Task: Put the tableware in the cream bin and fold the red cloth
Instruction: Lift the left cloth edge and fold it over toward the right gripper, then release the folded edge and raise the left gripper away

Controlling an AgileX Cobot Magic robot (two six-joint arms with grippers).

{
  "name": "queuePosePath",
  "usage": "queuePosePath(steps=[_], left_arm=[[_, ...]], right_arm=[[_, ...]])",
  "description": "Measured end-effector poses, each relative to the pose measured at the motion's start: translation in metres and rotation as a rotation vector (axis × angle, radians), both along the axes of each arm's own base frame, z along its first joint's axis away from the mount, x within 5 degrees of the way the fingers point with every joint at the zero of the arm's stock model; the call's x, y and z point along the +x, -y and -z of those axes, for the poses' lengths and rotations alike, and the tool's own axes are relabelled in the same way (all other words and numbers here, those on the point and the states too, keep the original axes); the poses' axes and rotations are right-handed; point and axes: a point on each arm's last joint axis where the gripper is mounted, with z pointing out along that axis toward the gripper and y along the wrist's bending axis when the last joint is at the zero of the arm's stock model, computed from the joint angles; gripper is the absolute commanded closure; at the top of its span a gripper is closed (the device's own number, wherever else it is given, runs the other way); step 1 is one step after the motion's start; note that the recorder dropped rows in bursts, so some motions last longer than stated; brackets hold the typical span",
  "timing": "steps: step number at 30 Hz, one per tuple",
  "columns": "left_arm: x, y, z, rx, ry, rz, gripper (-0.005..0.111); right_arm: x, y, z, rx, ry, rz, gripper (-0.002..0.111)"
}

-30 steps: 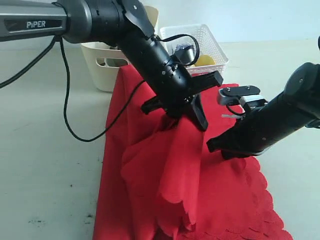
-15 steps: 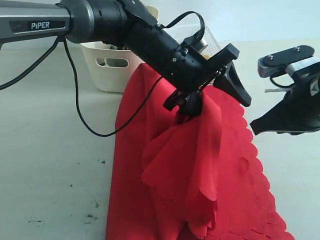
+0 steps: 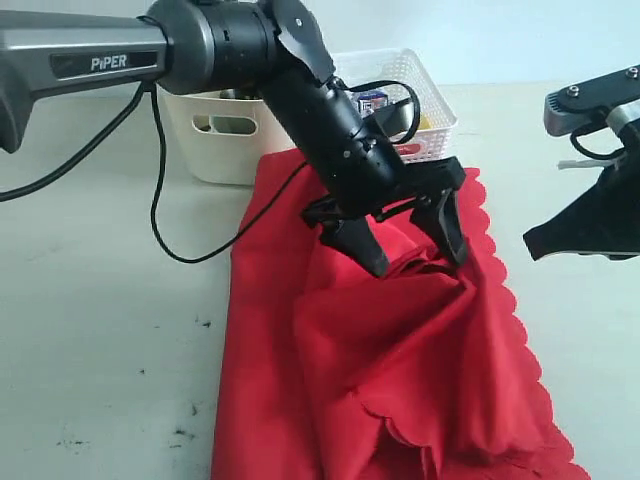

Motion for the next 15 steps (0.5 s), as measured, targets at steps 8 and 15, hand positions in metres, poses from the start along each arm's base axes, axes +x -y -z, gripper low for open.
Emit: queuePosePath(steps=[8, 15], left_arm=[[-0.005, 0.005, -0.030, 0.152, 0.293, 0.132, 0.025], [0.009, -0.026, -0.072, 0.308, 0.491, 0.051, 0.025]], right_arm=[[0.000, 0.001, 0.000, -0.012, -0.001, -0.004, 0.108], [0.000, 0.001, 0.000, -0.013, -0.003, -0.002, 0.108]])
